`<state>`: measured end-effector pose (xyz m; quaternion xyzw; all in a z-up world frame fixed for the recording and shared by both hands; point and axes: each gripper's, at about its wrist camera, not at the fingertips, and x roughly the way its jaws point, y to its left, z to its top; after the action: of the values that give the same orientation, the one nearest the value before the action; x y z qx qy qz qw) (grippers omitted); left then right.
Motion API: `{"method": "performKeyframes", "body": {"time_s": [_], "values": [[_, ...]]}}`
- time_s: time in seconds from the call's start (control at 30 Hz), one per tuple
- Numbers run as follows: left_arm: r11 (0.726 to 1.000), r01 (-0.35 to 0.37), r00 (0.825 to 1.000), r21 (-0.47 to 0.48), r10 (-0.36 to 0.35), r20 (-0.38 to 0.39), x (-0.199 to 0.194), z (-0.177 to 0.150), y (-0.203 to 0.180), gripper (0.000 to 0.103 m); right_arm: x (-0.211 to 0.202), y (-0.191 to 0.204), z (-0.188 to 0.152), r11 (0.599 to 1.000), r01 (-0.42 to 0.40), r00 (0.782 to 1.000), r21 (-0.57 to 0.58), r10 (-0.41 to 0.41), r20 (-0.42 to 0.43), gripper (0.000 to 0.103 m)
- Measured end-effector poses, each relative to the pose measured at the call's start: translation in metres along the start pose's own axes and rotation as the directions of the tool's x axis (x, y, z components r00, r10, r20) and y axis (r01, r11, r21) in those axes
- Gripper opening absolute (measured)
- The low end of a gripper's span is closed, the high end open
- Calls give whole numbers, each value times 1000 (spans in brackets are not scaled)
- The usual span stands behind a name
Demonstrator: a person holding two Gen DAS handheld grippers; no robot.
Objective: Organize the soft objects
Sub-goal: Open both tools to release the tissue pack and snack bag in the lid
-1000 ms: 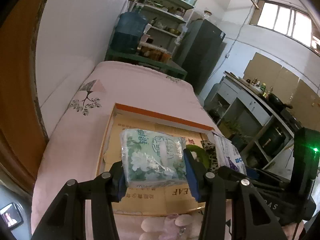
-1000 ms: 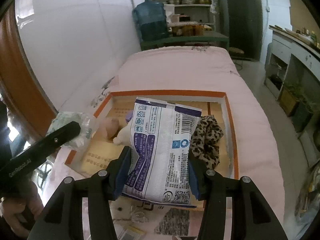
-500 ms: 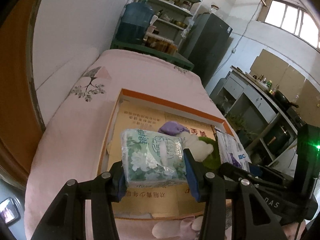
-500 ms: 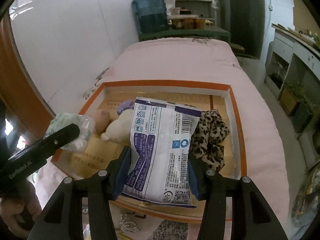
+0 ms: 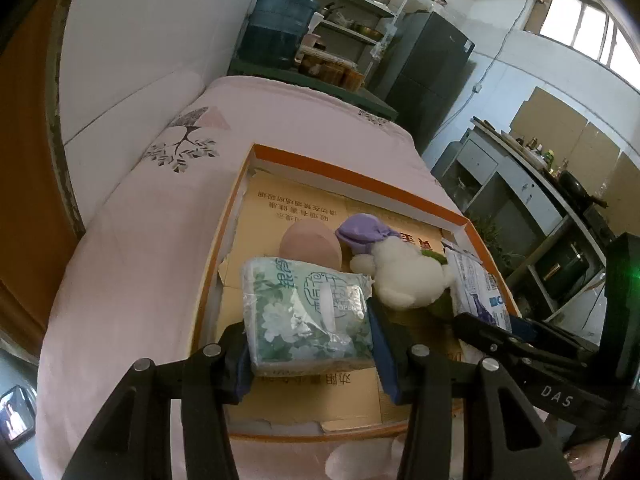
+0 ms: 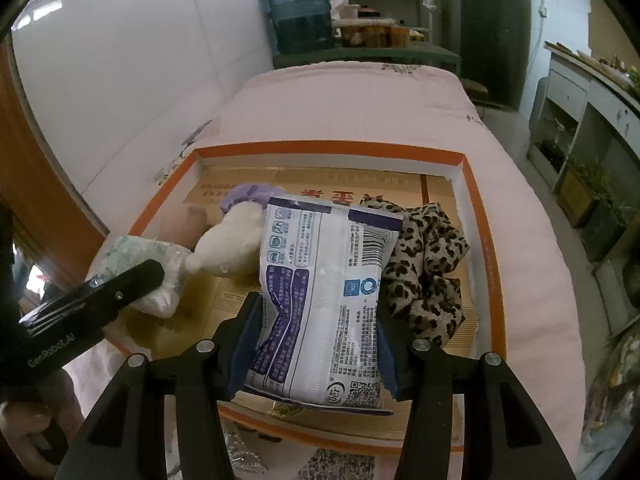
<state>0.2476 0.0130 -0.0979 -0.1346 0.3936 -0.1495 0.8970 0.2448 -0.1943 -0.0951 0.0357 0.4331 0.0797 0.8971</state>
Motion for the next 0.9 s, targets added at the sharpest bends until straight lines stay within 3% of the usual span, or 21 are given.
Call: {"method": "performKeyframes", "body": {"time_s": [0.37,0.73,0.9], "values": [[1000,0,1000,15,1,-16,1,2,-3,57,-4,0,-4,1000,1,1000,-1,-1,9,60],[998,-40,998,39,38,47,-14,4,-6,73,-19,-3,-4,1000,0,999,14,0,32,66],[997,-66,996,44,63,65,-18,6,-8,74,-28,-4,-5,1000,-5,999,19,5,45,66]]}}
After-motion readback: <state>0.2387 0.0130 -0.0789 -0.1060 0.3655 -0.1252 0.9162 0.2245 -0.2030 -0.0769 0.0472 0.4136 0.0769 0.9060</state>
